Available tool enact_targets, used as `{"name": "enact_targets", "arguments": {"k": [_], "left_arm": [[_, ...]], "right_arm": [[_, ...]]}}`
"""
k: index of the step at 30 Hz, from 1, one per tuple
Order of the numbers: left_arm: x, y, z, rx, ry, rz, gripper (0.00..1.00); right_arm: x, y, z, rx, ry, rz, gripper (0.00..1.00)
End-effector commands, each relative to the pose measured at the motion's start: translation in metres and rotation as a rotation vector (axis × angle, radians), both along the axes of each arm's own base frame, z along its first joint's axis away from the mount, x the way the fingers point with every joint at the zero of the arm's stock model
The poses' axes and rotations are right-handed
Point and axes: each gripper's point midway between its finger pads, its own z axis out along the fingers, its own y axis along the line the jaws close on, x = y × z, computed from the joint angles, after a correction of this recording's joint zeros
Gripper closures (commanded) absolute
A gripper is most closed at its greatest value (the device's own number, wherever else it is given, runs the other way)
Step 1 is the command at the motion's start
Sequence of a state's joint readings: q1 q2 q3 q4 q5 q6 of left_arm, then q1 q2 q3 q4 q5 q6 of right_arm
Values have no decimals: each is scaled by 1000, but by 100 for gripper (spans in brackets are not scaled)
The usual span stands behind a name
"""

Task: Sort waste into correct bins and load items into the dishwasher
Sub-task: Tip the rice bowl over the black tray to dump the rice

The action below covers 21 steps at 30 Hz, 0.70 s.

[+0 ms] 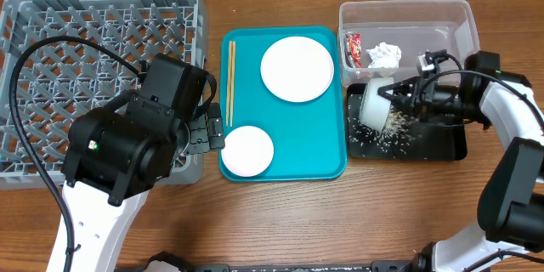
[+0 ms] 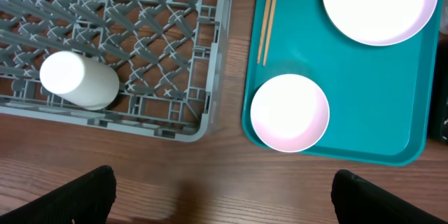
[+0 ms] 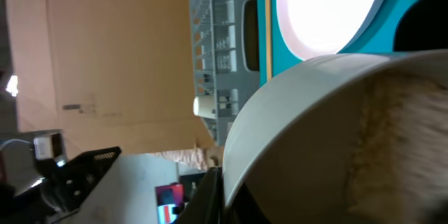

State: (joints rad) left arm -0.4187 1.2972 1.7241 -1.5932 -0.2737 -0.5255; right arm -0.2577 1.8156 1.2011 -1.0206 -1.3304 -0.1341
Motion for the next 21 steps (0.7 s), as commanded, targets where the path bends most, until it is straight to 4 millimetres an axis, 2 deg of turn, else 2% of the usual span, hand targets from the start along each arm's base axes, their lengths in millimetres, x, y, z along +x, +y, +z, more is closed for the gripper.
{"name": "enact_targets", "arguments": {"k": [1, 7, 9, 11, 14, 16, 17, 19, 20, 21], "left_arm": [[2, -1, 1, -2, -7, 10, 0], [2, -1, 2, -3, -9, 10, 0], [1, -1, 1, -2, -6, 10, 0], [2, -1, 1, -2, -7, 10, 0], [1, -1, 1, -2, -6, 10, 0], [2, -1, 1, -2, -7, 10, 0], [2, -1, 1, -3, -7, 10, 0], [2, -1, 1, -3, -7, 10, 0], [2, -1, 1, -3, -7, 10, 0], [2, -1, 1, -3, -7, 10, 0]], "right_arm": [[-4, 0, 10, 26, -86, 10, 96], [-4, 0, 12, 38, -85, 9, 96], [-1, -2, 7, 2, -105, 11, 96], [2, -4, 3, -9, -33, -10, 96], [-3, 2, 23, 107, -74, 0, 96], [-2, -1, 4, -8, -60, 7, 96], [-2, -4, -6, -46, 18, -9, 96], [-5, 0, 6, 32, 56, -13, 96], [-6, 2, 15, 75, 9, -4, 96], [-6, 2, 15, 69, -21, 1, 96]]}}
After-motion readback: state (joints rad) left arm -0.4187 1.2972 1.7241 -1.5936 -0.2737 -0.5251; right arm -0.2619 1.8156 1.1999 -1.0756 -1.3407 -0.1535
